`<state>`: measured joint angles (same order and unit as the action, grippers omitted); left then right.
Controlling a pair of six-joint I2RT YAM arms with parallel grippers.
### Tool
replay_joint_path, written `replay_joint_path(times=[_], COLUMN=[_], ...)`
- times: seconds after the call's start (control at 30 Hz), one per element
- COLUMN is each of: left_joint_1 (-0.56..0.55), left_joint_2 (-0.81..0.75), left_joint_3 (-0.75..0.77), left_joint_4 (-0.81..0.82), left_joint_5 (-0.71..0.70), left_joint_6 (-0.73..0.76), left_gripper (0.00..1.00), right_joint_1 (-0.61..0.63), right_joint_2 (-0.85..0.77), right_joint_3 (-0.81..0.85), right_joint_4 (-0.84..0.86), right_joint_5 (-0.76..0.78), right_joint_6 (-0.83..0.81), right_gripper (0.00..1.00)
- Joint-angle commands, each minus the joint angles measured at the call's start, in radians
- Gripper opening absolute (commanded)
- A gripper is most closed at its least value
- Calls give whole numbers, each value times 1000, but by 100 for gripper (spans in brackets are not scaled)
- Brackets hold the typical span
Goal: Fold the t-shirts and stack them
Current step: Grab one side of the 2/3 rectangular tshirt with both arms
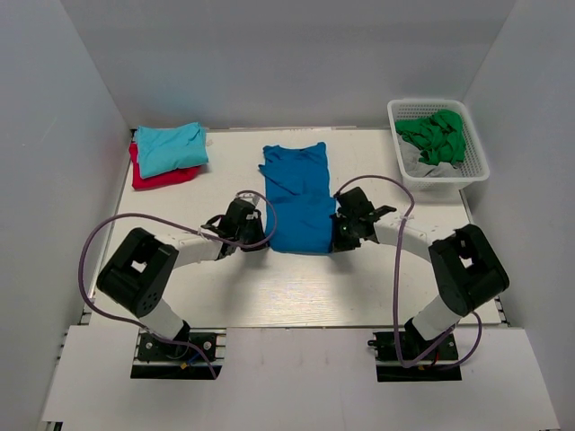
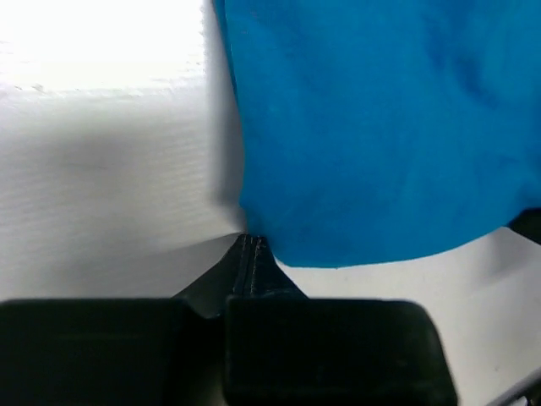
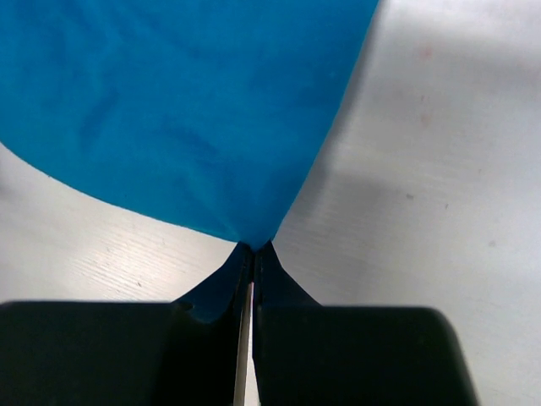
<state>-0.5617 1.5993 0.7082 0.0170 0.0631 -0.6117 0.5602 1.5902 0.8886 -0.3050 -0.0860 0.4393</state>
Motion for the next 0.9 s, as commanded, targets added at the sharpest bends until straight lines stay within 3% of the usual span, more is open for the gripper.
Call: replay_joint_path(times=[0.0,0.2,0.3,0.33,0.43,0.6,0.87], left_joint_1=[-23,-23,-23,-23,-23,-23,-23], left_joint_2=[-38,-45,-131,-157,-257,-286,-119], left_joint_3=[-35,-44,-44,-53,-62,-62,19], left_joint_4=[52,11,-24,-40,-80,-54,-29], left_joint_5=[99,118,90,71,14,-9,-26], left_joint_6=[-25,-34,-10,-10,36,52,52], left_gripper=[0,0,48,76,100,100,100], right_joint_1=[-2,0,-2,-2,-2,-6,-2], right_joint_2=[-45,-55,-73,-79,-91,-90,-79], right_joint_3=[-48,-85,-88,-88,-92,-91,-74], right_joint_4=[6,27,27,24,27,30,29], right_joint_5=[-50,-58,-51,-43,-40,-43,-35], right_joint_6=[1,6,4,4,4,3,3], right_gripper=[0,0,0,0,0,0,0])
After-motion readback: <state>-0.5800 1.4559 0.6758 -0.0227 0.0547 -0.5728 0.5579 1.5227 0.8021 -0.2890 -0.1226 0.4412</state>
